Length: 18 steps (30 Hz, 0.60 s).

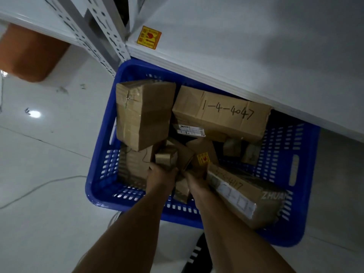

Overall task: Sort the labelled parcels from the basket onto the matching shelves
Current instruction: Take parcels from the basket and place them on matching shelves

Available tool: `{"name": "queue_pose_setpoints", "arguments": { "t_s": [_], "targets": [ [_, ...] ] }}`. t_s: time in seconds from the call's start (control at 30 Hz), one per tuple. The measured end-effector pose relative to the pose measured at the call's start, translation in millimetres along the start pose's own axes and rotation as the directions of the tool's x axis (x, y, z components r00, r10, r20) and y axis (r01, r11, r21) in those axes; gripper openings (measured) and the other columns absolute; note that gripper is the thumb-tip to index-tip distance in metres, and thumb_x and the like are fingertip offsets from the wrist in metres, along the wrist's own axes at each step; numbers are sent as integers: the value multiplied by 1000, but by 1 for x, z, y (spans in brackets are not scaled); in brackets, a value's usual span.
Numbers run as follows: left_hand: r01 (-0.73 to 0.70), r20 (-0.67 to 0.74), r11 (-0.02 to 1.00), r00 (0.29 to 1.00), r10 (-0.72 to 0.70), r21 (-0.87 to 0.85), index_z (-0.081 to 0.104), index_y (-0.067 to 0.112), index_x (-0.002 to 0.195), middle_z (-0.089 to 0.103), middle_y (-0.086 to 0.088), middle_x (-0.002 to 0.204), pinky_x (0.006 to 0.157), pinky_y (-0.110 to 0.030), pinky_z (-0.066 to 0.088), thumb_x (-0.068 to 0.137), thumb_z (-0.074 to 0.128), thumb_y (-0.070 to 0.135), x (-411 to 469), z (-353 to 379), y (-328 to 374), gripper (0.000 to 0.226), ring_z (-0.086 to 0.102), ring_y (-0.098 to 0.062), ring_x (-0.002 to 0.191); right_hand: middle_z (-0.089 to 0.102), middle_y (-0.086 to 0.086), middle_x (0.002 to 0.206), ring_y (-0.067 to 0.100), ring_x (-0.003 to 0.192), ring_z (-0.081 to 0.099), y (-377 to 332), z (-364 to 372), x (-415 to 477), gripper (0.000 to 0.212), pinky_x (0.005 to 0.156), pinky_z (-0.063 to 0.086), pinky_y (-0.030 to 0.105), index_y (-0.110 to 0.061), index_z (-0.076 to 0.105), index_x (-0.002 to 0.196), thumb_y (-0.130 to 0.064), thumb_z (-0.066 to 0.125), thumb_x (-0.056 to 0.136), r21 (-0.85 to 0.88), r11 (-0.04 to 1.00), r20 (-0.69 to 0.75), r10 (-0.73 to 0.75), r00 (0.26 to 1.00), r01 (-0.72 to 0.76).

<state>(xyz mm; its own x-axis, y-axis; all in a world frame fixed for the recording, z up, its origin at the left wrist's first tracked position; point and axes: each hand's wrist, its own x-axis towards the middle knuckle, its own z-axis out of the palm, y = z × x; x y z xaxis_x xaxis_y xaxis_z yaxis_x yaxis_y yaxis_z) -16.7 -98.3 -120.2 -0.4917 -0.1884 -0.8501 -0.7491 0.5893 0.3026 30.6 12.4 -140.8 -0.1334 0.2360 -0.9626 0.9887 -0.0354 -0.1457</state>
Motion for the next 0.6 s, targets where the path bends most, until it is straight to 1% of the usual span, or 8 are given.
{"name": "queue_pose_setpoints", "arguments": {
  "t_s": [0.07,0.13,0.23,0.33,0.4,0.47,0.53,0.6],
  "targets": [
    [-9,-27,1000,1000,9,11,35,15,143,54,-10,131,97,-52,52,88,71,39,-2,1,2,70,59,-32,114,61,8,135,26,115,58,3,0,0,54,97,45,39,-19,58,139,-53,61,97,167,983,10,79,997,-79],
    [-57,-48,995,997,61,81,40,15,137,56,-9,126,93,-45,52,86,73,39,-3,1,1,66,59,-29,111,63,9,133,23,110,58,5,-4,-4,54,93,42,36,-18,57,138,-53,62,96,250,961,51,107,993,-116],
    [-168,-11,975,985,171,145,47,21,126,56,-3,117,89,-41,55,77,76,49,-12,-5,3,64,60,-22,104,70,9,121,26,109,64,6,-11,-12,66,102,49,44,-22,62,132,-64,69,81,386,910,88,128,988,-152],
    [-199,97,969,978,186,145,56,26,117,60,-3,115,85,-44,60,62,71,68,-17,-11,8,70,64,-19,97,77,11,106,29,101,71,5,-24,-23,49,99,56,47,-22,68,119,-54,75,82,509,850,120,86,989,-135],
    [-173,178,985,970,167,20,58,28,121,61,-6,120,84,-45,62,59,71,74,-28,-17,17,79,66,-22,100,77,7,110,28,103,73,1,-34,-38,79,95,58,48,-27,65,127,-61,89,59,561,824,92,33,995,-79],
    [-59,259,979,960,110,-196,58,24,128,62,-10,123,80,-40,60,75,62,74,-47,-26,32,73,66,-25,105,74,3,121,27,111,70,1,-44,-45,110,104,52,52,-36,58,137,-67,93,38,578,815,68,-7,998,-33],
    [72,351,918,933,76,-390,61,21,124,65,-12,120,76,-42,55,100,44,57,-64,-39,50,47,65,-30,104,75,5,119,28,112,71,-7,-62,-76,88,107,51,52,-35,60,135,-64,88,58,680,733,70,-39,997,-19],
    [89,358,900,931,77,-426,59,19,126,65,-14,118,83,-52,53,106,43,43,-77,-53,71,35,63,-38,103,78,11,112,30,109,72,-20,-87,-112,56,104,54,50,-24,68,127,-58,75,83,758,651,82,-59,995,-24]
  ]
}}
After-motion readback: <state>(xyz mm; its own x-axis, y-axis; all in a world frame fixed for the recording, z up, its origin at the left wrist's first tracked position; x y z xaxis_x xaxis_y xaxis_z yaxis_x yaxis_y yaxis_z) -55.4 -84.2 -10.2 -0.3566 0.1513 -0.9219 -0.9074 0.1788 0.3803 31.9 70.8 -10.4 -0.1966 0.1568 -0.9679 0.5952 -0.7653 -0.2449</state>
